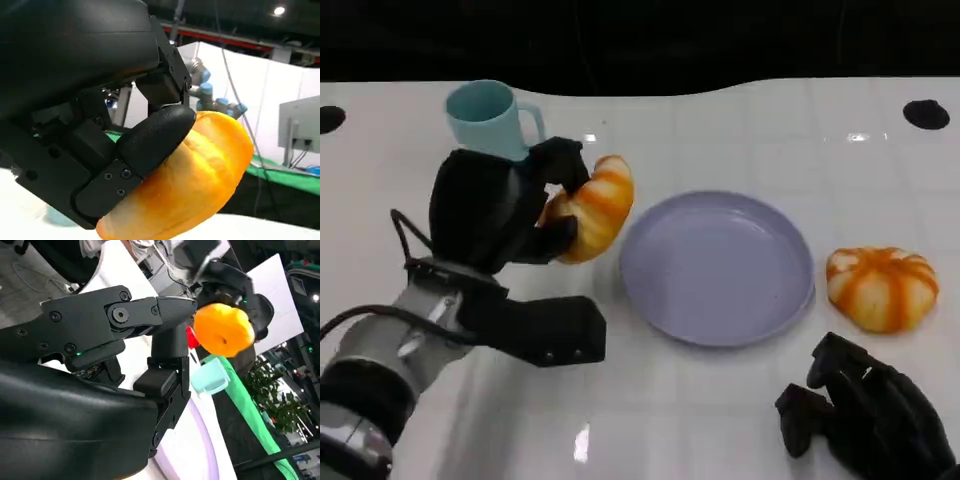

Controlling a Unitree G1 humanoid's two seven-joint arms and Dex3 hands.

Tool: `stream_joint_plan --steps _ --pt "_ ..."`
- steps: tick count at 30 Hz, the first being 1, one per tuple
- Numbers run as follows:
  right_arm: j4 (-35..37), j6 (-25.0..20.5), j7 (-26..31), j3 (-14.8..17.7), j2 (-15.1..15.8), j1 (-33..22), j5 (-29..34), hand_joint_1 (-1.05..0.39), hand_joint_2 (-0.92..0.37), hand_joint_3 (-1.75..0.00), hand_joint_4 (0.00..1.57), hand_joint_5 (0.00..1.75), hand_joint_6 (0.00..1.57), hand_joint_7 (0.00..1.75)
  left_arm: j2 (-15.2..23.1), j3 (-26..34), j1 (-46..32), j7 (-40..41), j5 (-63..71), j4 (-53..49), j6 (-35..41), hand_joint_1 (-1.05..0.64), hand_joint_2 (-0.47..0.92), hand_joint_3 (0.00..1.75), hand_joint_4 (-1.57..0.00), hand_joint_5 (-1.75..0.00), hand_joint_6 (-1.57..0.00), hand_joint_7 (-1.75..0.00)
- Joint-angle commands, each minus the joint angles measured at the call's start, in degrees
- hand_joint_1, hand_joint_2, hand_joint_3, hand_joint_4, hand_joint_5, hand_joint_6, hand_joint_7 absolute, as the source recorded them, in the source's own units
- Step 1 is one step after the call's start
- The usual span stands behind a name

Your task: Grasp the bread from the table and place it into the plate.

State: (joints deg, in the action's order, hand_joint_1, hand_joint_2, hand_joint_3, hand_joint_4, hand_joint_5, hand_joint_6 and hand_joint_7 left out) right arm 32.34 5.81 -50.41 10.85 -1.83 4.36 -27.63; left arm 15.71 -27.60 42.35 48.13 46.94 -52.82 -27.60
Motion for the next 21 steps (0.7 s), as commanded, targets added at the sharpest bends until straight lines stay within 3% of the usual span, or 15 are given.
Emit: stream_joint_plan --steps 1,4,17,21 --pt "0.23 0.06 0.01 0.51 0.88 -0.15 -0.30 -0.58 -0.92 -0.21 0.77 1.74 0.67 1.46 -1.72 -0.87 3.59 0.26 0.25 -3.26 -0.61 -0.86 0.72 1.41 -1.57 -1.75 -1.24 -1.75" --pt "0.04 -0.11 -0.22 0.52 0.91 -0.29 -0.47 -0.58 -0.92 -0.21 0.77 1.74 0.67 1.46 -3.94 -1.51 5.70 -0.44 0.29 -5.15 -0.26 -0.88 0.81 1.25 -1.56 -1.75 -1.05 -1.75" --pt "-0.49 0.32 0.11 0.33 0.74 -0.73 -0.32 -0.58 -0.92 -0.24 0.77 1.71 0.66 1.47 -11.36 -7.28 12.14 -5.41 1.46 -14.42 -0.06 -0.97 0.86 1.14 -1.56 -1.75 -1.16 -1.75" --pt "-0.75 0.29 0.40 0.22 0.74 -0.96 -0.14 -0.58 -0.92 -0.22 0.77 1.71 0.66 1.47 -13.53 -9.15 13.19 -5.60 2.29 -16.81 1.17 -0.96 0.91 1.00 -1.57 -1.75 -1.18 -1.75"
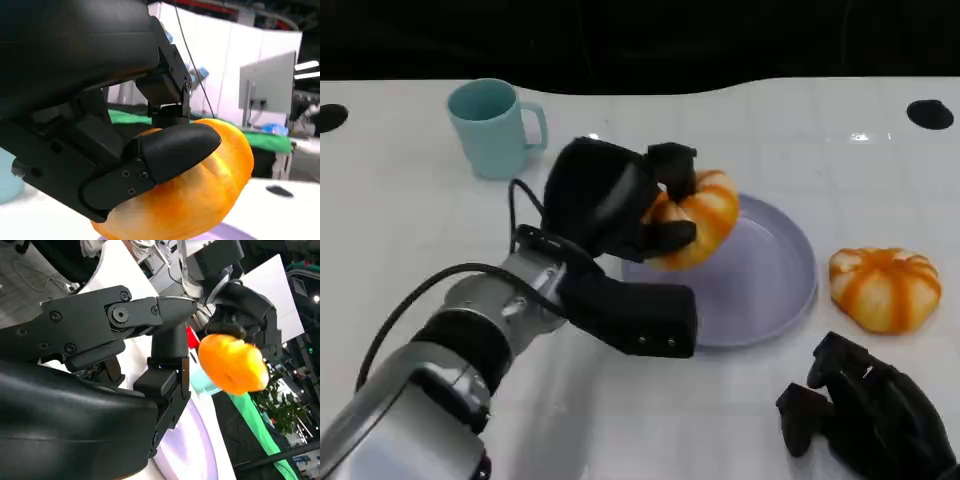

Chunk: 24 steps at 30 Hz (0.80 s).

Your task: Grasp the bread from the table and place it into the plate.

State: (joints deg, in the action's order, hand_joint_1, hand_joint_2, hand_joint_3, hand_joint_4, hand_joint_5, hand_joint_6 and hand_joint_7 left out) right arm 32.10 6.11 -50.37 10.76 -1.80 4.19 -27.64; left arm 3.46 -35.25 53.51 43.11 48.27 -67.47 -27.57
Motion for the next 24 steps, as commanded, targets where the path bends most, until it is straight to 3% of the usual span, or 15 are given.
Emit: stream_joint_plan --steps 1,3,5,8,9,10,11,12,14,16,17,21,24 --pt "-0.56 0.14 0.34 0.24 0.69 -0.82 -0.05 -0.58 -0.92 -0.22 0.77 1.71 0.66 1.47 -1.82 -1.88 2.32 -1.34 1.03 -2.75 1.71 -0.96 0.92 0.97 -1.57 -1.75 -1.17 -1.75" --pt "-0.76 0.09 0.49 0.15 0.64 -0.90 0.01 -0.58 -0.92 -0.22 0.77 1.71 0.66 1.48 -2.65 -2.40 2.88 -3.63 1.09 -3.66 3.06 -0.97 0.92 0.92 -1.56 -1.75 -1.06 -1.75" --pt "-0.99 -0.20 0.67 0.11 0.60 -0.96 -0.07 -0.58 -0.92 -0.22 0.77 1.72 0.66 1.47 -3.21 -2.75 3.52 -8.09 0.83 -4.31 4.35 -0.98 0.92 0.93 -1.35 -1.75 -0.88 -1.75" --pt "-1.12 -0.48 0.67 0.14 0.56 -1.00 -0.31 -0.58 -0.92 -0.22 0.77 1.72 0.66 1.47 -3.48 -3.42 4.14 -14.08 0.71 -4.48 5.40 -1.00 0.89 0.93 -0.93 -1.75 -0.29 -1.75" --pt "-1.20 -0.57 0.67 0.14 0.57 -1.02 -0.37 -0.57 -0.92 -0.22 0.76 1.72 0.66 1.47 -3.43 -3.65 4.28 -16.11 0.70 -4.37 5.49 -1.03 0.86 0.91 -0.73 -1.75 -0.15 -1.68" --pt "-1.34 -0.61 0.76 0.13 0.58 -1.09 -0.34 -0.57 -0.92 -0.23 0.76 1.72 0.66 1.47 -3.31 -4.03 4.43 -18.35 0.87 -4.18 5.77 -1.04 0.87 0.83 -0.43 -1.75 -0.06 -1.52" --pt "-1.42 -0.63 0.76 0.14 0.59 -1.13 -0.37 -0.58 -0.92 -0.23 0.76 1.72 0.66 1.47 -3.17 -4.23 4.42 -20.06 0.87 -3.92 5.96 -1.04 0.89 0.74 -0.22 -1.75 -0.03 -1.35" --pt "-1.43 -0.63 0.69 0.17 0.61 -1.15 -0.41 -0.58 -0.92 -0.23 0.76 1.72 0.66 1.47 -3.06 -4.36 4.35 -21.23 0.87 -3.64 6.23 -1.05 0.91 0.67 -0.11 -1.67 -0.02 -1.18" --pt "-1.44 -0.72 0.55 0.19 0.72 -1.17 -0.43 -0.58 -0.92 -0.23 0.76 1.72 0.66 1.47 -2.82 -4.55 4.15 -22.60 0.98 -3.04 6.90 -1.05 0.92 0.63 -0.02 -1.53 0.00 -0.76" --pt "-1.42 -0.75 0.51 0.24 0.71 -1.18 -0.47 -0.58 -0.92 -0.22 0.76 1.72 0.67 1.47 -2.54 -4.74 4.08 -24.34 1.12 -2.39 8.02 -1.05 0.92 0.65 0.00 -1.38 0.00 -0.20" --pt "-1.44 -0.77 0.47 0.26 0.68 -1.19 -0.52 -0.58 -0.92 -0.22 0.77 1.72 0.67 1.47 -2.33 -4.63 3.97 -25.19 0.94 -1.95 8.31 -1.05 0.92 0.65 0.00 -1.33 0.00 -0.10" --pt "-1.72 -1.01 0.26 0.36 0.69 -1.44 -0.73 -0.58 -0.92 -0.22 0.77 1.72 0.67 1.47 -1.24 -4.02 3.14 -26.90 0.25 0.11 8.20 -1.05 0.92 0.69 0.00 -1.22 0.00 0.00" --pt "-2.13 -1.08 0.52 0.37 0.66 -1.72 -0.64 -0.58 -0.92 -0.22 0.77 1.72 0.67 1.47 0.23 -1.93 1.40 -27.41 -2.33 1.77 5.03 -1.05 0.92 0.67 0.00 -1.37 -0.01 -0.01"
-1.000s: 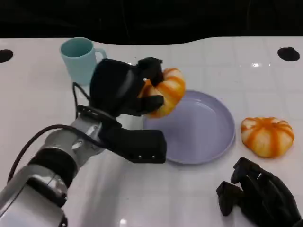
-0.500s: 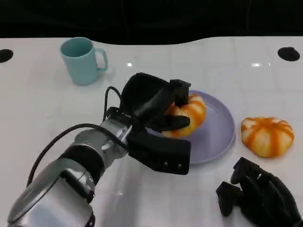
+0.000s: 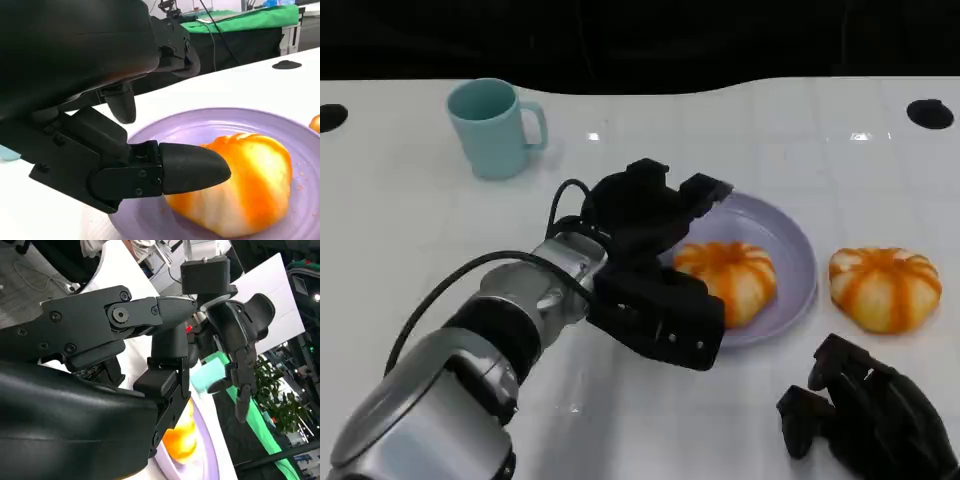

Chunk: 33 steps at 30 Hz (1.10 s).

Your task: Grasp the bread from the table and place it into the plate.

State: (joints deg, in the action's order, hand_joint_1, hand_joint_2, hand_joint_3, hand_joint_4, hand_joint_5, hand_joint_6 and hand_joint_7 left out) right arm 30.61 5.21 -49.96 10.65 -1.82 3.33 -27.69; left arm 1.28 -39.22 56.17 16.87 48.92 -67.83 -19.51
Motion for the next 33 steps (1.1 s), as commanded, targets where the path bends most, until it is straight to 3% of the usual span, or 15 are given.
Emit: stream_joint_plan --steps 1,2,3,5,7,10,11,12,14,16,18,21,24,28,33 --pt "-0.90 -0.29 0.24 0.44 0.69 -1.00 -0.55 -0.59 -0.92 -0.22 0.77 1.72 0.68 1.47 2.99 2.83 -2.05 -1.26 -4.08 2.80 -4.25 -1.05 0.92 0.66 0.00 -1.40 -0.03 -0.02" --pt "-1.25 -0.60 0.41 0.40 0.70 -1.15 -0.58 -0.59 -0.92 -0.21 0.77 1.72 0.68 1.46 3.64 3.91 -3.10 -1.67 -5.54 3.66 -5.73 -1.05 0.92 0.67 0.00 -1.48 -0.06 -0.04" --pt "-1.43 -0.72 0.41 0.40 0.69 -1.25 -0.64 -0.59 -0.92 -0.21 0.78 1.72 0.68 1.45 4.20 5.23 -4.33 -2.08 -7.39 4.54 -7.52 -1.05 0.92 0.67 0.00 -1.56 -0.04 -0.20" --pt "-1.47 -0.75 0.21 0.44 0.65 -1.34 -0.78 -0.58 -0.92 -0.22 0.78 1.72 0.68 1.45 4.99 7.79 -6.77 -2.63 -10.86 6.20 -10.90 -1.05 0.92 0.62 0.00 -1.70 -0.01 -0.80" --pt "-1.77 -1.19 0.30 0.47 0.58 -1.52 -0.99 -0.58 -0.92 -0.22 0.77 1.73 0.68 1.44 5.00 12.16 -10.47 -4.60 -17.20 8.12 -15.09 -1.05 0.92 0.52 -0.03 -1.72 0.00 -1.20" --pt "-2.21 -1.69 0.31 0.48 0.62 -1.70 -1.30 -0.58 -0.92 -0.21 0.77 1.73 0.68 1.43 2.76 20.09 -16.15 -14.59 -31.55 10.48 -20.13 -1.05 0.92 0.35 -0.31 -1.58 -0.09 -1.41" --pt "-2.29 -1.64 0.31 0.46 0.67 -1.76 -1.28 -0.58 -0.92 -0.21 0.77 1.73 0.68 1.43 1.73 22.59 -18.06 -19.54 -37.16 11.20 -21.75 -1.05 0.92 0.23 -0.59 -1.38 -0.34 -1.26" --pt "-2.35 -1.58 0.33 0.44 0.71 -1.81 -1.27 -0.59 -0.92 -0.21 0.77 1.73 0.69 1.43 1.08 24.19 -19.24 -23.12 -40.80 11.71 -22.69 -1.05 0.92 0.19 -0.74 -1.25 -0.51 -1.13" --pt "-2.46 -1.75 0.29 0.46 0.73 -1.91 -1.43 -0.59 -0.92 -0.21 0.77 1.73 0.69 1.42 -0.35 27.14 -21.46 -30.29 -47.67 13.20 -22.47 -1.05 0.92 0.14 -0.93 -1.12 -0.70 -1.00" --pt "-2.72 -1.96 0.33 0.49 0.72 -2.11 -1.54 -0.58 -0.92 -0.20 0.77 1.73 0.69 1.42 -2.40 30.75 -24.92 -38.85 -56.60 16.11 -19.92 -1.05 0.91 0.05 -1.28 -0.90 -1.09 -0.65" --pt "-3.24 -2.39 0.50 0.42 0.78 -2.38 -1.56 -0.58 -0.92 -0.20 0.76 1.73 0.69 1.42 -3.41 32.83 -27.99 -43.54 -61.47 19.39 -16.66 -1.05 0.90 0.01 -1.42 -0.86 -1.35 -0.55" --pt "-3.84 -2.57 0.56 0.31 0.89 -2.67 -1.35 -0.58 -0.92 -0.20 0.76 1.72 0.69 1.42 -4.55 35.04 -32.58 -49.12 -67.38 25.26 -9.46 -1.05 0.89 0.00 -1.42 -1.00 -1.44 -0.62" --pt "-3.71 -2.25 0.14 0.35 0.81 -2.66 -1.46 -0.57 -0.92 -0.22 0.76 1.72 0.68 1.41 -5.44 36.68 -36.70 -52.87 -72.41 31.12 -1.13 -1.05 0.87 0.00 -1.47 -0.93 -1.55 -0.42" --pt "-3.77 -2.33 -0.04 0.40 0.71 -2.67 -1.71 -0.59 -0.92 -0.21 0.77 1.71 0.70 1.39 -5.66 37.97 -42.94 -57.38 -78.47 38.91 10.12 -1.05 0.81 0.00 -1.57 -0.80 -1.57 -0.45" --pt "-4.31 -2.70 0.45 0.30 0.73 -2.73 -1.68 -0.58 -0.92 -0.21 0.77 1.74 0.72 1.37 -6.18 38.79 -47.96 -61.27 -80.89 42.92 14.89 -1.05 0.77 0.00 -1.57 -0.79 -1.57 -0.47"
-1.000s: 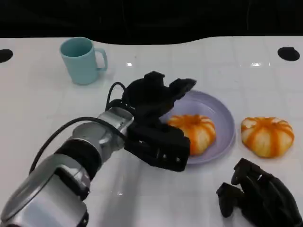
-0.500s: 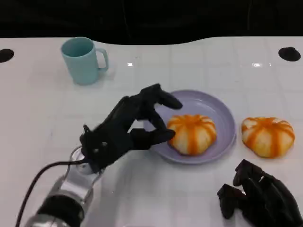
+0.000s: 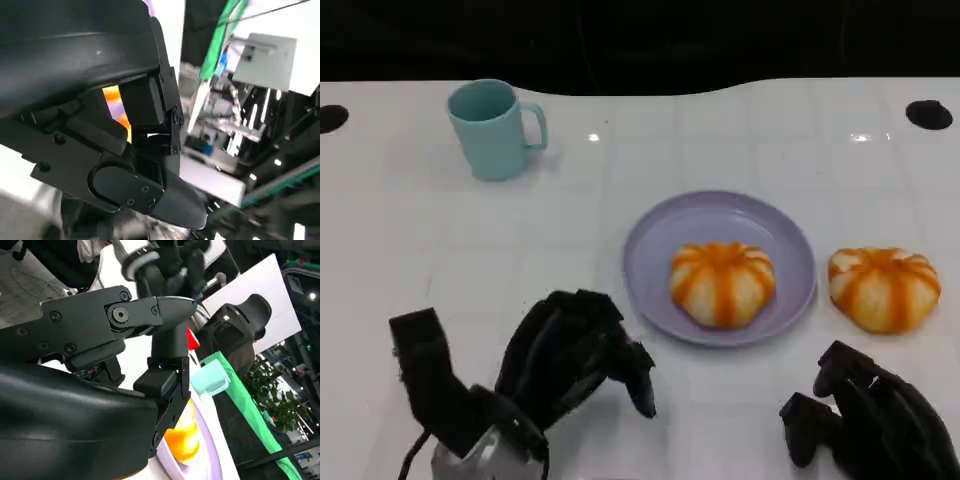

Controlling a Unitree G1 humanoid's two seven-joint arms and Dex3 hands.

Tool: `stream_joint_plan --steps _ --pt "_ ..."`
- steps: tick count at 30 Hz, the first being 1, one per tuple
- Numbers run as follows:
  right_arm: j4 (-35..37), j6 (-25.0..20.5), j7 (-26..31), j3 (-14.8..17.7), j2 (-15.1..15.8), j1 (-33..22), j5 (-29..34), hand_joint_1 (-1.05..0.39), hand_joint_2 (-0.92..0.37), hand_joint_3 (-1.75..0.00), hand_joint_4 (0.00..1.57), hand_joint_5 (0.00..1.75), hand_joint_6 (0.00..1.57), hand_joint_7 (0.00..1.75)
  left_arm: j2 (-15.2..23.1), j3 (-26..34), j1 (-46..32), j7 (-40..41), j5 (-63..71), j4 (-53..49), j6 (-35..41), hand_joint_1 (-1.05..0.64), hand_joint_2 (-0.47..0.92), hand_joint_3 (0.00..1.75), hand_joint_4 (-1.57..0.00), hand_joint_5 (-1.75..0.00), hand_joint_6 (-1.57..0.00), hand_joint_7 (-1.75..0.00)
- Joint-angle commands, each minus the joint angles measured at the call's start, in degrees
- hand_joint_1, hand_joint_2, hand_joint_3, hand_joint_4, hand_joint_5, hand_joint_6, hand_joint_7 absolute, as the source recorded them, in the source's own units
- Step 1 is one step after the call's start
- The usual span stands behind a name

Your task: Grasp the bread from the table and place it into the plate.

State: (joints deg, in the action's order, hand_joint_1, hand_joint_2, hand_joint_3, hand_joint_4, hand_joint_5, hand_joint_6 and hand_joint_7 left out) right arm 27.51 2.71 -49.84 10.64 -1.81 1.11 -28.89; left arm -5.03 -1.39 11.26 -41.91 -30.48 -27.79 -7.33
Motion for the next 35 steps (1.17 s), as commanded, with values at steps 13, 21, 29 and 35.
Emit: stream_joint_plan --steps 13,21,29,35 --pt "-0.40 0.28 0.48 0.20 0.83 -0.31 0.03 -0.59 -0.92 -0.21 0.77 1.74 0.71 1.41 -0.81 3.73 -5.52 -5.42 -2.32 3.80 7.56 -1.05 0.72 0.00 -1.57 -0.80 -1.57 -0.48" --pt "0.56 0.54 0.21 0.35 0.81 0.42 -0.06 -0.59 -0.92 -0.23 0.76 1.74 0.70 1.42 -0.71 4.90 -4.68 -6.39 -1.71 2.71 8.24 -1.05 0.72 0.00 -1.57 -0.79 -1.57 -0.48" --pt "2.34 1.62 -0.16 0.66 0.94 1.35 0.01 -0.58 -0.92 -0.21 0.76 1.74 0.70 1.41 -1.03 5.44 -3.89 -6.87 -1.29 1.36 8.24 -1.05 0.71 0.00 -1.57 -0.78 -1.57 -0.46" --pt "2.53 0.86 0.26 0.71 0.94 1.61 -0.21 -0.57 -0.92 -0.20 0.77 1.72 0.70 1.40 -1.13 5.85 -3.59 -7.95 -1.23 0.34 7.70 -1.05 0.71 0.01 -1.57 -0.76 -1.57 -0.42"
